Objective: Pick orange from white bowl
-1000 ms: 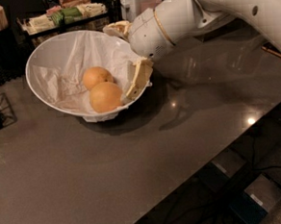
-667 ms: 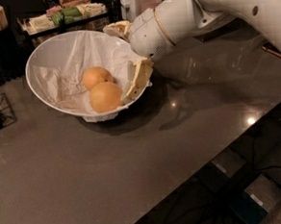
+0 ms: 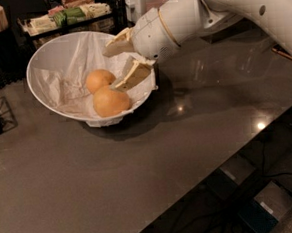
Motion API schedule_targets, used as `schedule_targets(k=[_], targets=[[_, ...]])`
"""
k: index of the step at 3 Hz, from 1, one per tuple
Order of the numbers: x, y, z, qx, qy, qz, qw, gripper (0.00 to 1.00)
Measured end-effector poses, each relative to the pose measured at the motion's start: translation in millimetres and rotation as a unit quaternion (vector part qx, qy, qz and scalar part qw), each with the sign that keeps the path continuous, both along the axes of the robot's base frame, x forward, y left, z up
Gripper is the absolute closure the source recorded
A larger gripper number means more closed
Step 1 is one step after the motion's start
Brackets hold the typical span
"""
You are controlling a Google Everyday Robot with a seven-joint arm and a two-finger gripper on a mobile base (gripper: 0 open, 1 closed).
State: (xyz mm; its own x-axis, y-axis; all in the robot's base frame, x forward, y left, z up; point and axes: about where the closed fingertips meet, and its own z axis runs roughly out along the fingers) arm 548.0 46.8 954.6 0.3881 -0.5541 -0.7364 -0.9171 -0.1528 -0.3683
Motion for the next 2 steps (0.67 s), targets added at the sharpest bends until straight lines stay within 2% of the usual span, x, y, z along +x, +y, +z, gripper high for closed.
schedule_targets(k=[2], targets=[[5.6, -3.3, -10.6, -0.001, 0.035, 0.006, 0.9994, 0.29]])
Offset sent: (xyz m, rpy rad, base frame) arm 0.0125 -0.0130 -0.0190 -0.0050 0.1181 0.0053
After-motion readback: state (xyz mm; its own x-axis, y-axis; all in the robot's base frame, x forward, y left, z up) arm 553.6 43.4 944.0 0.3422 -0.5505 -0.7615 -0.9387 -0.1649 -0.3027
